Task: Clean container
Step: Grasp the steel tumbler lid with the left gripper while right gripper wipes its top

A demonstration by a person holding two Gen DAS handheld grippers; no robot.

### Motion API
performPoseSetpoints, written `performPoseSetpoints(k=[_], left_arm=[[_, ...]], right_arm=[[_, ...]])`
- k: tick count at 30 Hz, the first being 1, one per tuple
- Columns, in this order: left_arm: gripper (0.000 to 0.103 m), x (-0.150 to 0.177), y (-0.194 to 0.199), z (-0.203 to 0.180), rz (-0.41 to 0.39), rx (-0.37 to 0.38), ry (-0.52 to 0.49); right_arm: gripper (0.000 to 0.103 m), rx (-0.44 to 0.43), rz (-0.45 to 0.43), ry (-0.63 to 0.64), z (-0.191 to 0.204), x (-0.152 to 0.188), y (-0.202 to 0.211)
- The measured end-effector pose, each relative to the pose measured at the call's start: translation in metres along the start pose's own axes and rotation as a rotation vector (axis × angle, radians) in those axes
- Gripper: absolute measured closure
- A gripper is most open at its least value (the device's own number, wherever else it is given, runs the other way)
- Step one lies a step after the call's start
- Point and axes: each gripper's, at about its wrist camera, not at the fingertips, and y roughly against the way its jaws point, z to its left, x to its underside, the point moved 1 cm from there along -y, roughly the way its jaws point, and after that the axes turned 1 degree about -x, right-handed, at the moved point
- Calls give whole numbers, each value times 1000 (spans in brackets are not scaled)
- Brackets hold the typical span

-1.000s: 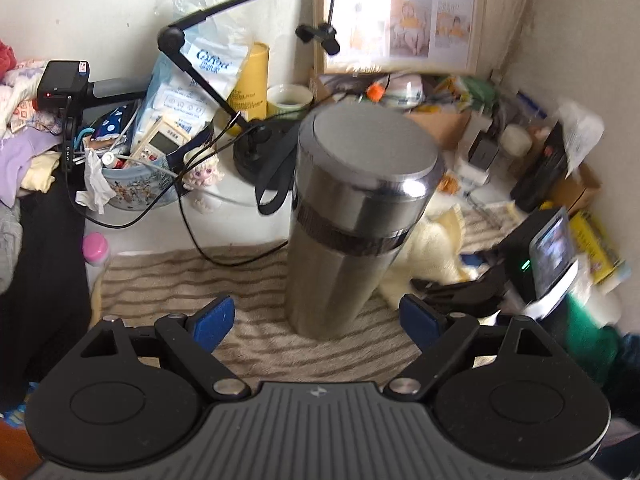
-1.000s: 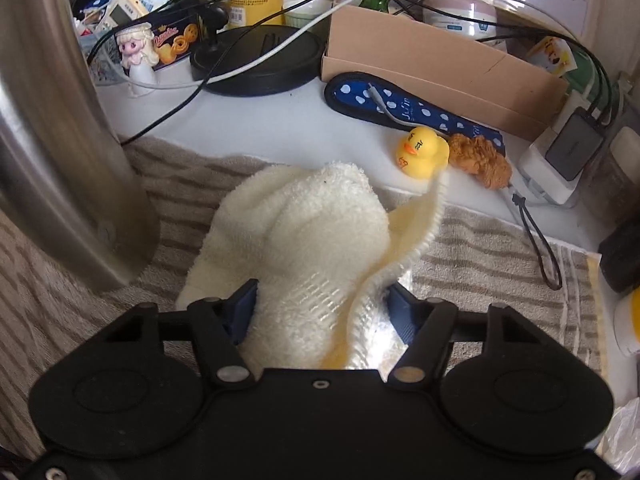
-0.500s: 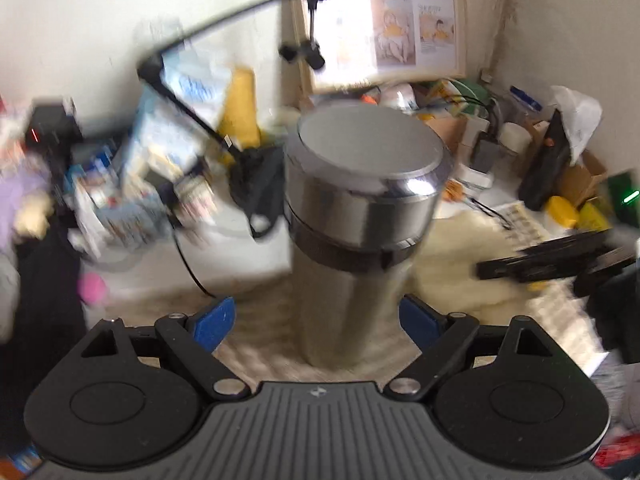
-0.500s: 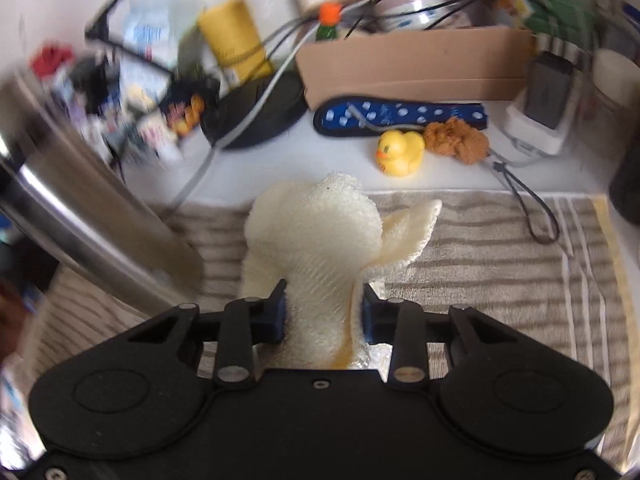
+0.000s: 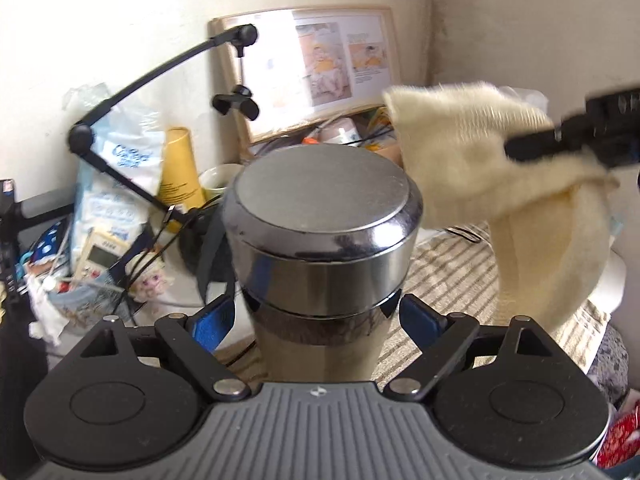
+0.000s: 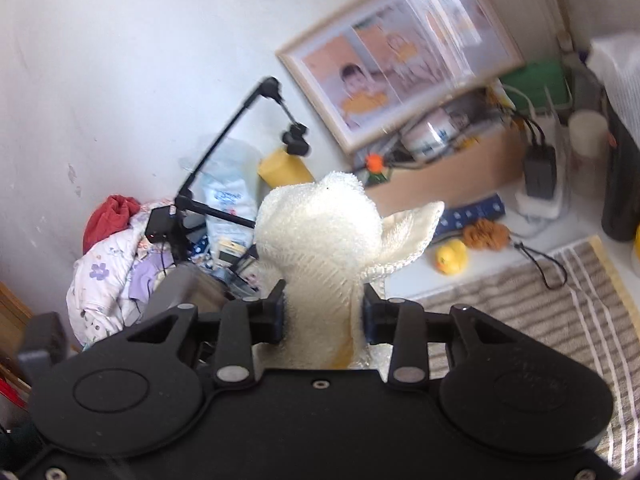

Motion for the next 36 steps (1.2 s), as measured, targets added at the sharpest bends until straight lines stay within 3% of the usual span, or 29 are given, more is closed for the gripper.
performPoseSetpoints(k=[6, 10, 13, 21, 25, 32, 36], left_arm=[[13, 1, -8, -1, -25, 18, -31], [13, 1, -15, 1, -43, 5, -27], [17, 3, -19, 4, -75, 35, -6], [19, 9, -19, 4, -119, 49, -11], [19, 9, -19, 7, -120, 52, 1], [20, 8, -22, 2, -109, 38, 1], [19, 7, -24, 0, -103, 35, -2]], right_arm=[[68, 9, -25, 56, 41, -9, 6], [68, -9, -18, 146, 61, -18, 6], [68, -30, 1, 226, 81, -21, 0], [68, -130, 152, 500, 135, -17, -40], [68, -164, 197, 558, 144, -14, -54], [69, -115, 142, 595, 141, -22, -65], [69, -38, 94, 574, 131, -25, -62]])
